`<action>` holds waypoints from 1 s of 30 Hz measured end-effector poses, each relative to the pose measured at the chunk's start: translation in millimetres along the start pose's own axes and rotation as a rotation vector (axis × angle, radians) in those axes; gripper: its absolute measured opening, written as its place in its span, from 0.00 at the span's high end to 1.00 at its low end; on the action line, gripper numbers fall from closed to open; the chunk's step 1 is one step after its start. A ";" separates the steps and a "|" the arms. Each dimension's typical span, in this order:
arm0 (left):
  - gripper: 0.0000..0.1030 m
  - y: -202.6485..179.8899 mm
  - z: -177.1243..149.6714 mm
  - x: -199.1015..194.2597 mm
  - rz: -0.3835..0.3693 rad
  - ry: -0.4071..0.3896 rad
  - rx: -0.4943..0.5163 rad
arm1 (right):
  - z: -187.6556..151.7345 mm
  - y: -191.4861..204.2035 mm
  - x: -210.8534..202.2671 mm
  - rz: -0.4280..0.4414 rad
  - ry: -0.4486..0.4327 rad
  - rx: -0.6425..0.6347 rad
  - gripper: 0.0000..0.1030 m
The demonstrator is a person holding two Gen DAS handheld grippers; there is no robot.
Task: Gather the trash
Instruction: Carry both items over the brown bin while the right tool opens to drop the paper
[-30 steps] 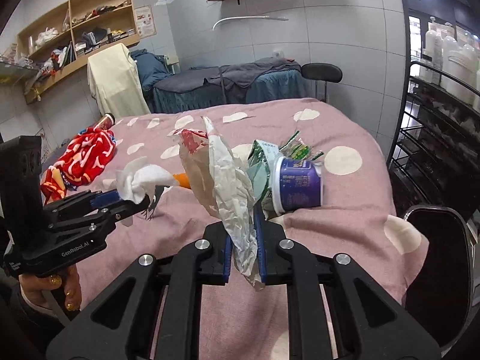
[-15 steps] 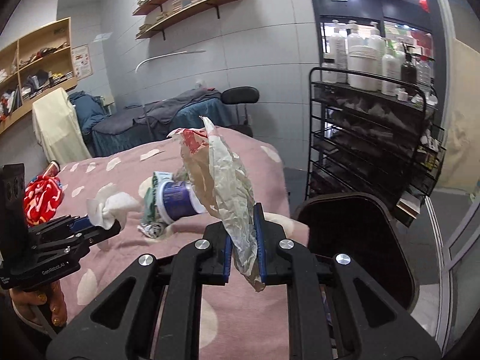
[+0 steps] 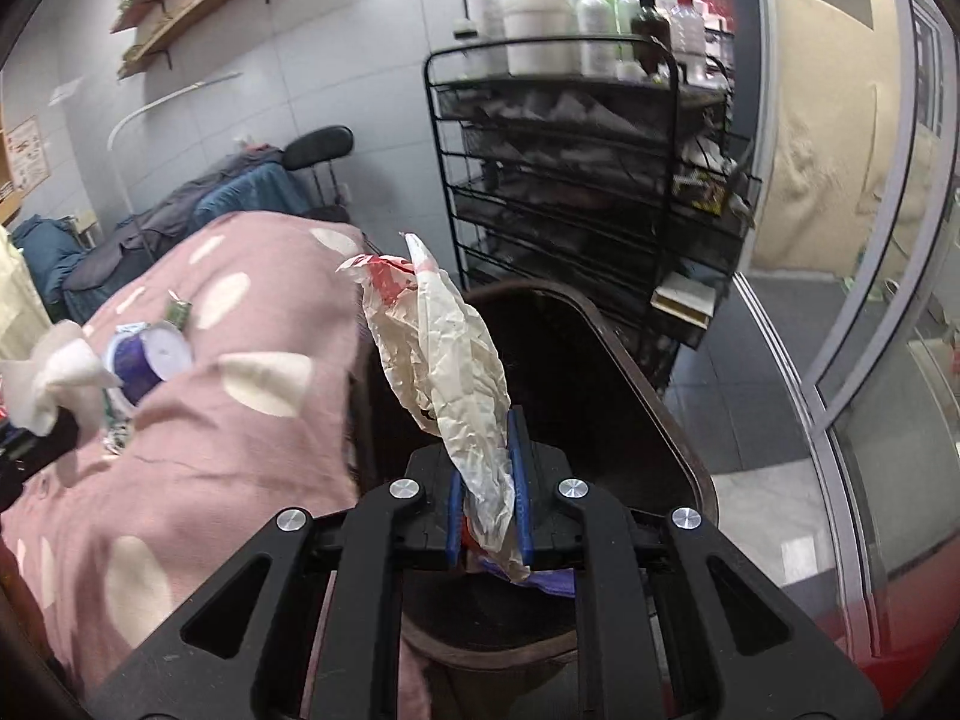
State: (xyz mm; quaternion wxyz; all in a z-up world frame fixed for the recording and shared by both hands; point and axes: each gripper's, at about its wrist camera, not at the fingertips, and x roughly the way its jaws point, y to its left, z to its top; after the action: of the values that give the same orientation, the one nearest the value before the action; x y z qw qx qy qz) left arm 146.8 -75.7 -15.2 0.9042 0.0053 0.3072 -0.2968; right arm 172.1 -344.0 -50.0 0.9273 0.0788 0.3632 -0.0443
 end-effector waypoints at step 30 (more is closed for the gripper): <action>0.67 -47.1 10.0 71.1 -0.133 0.152 0.048 | -37.5 -32.9 46.1 -0.024 0.079 0.127 0.16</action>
State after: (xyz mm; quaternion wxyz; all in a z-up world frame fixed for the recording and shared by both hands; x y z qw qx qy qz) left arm 172.0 -154.4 -38.6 0.8561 0.0292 0.3674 -0.3622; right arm 176.2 -370.8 -112.2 0.9049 0.1347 0.3967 -0.0753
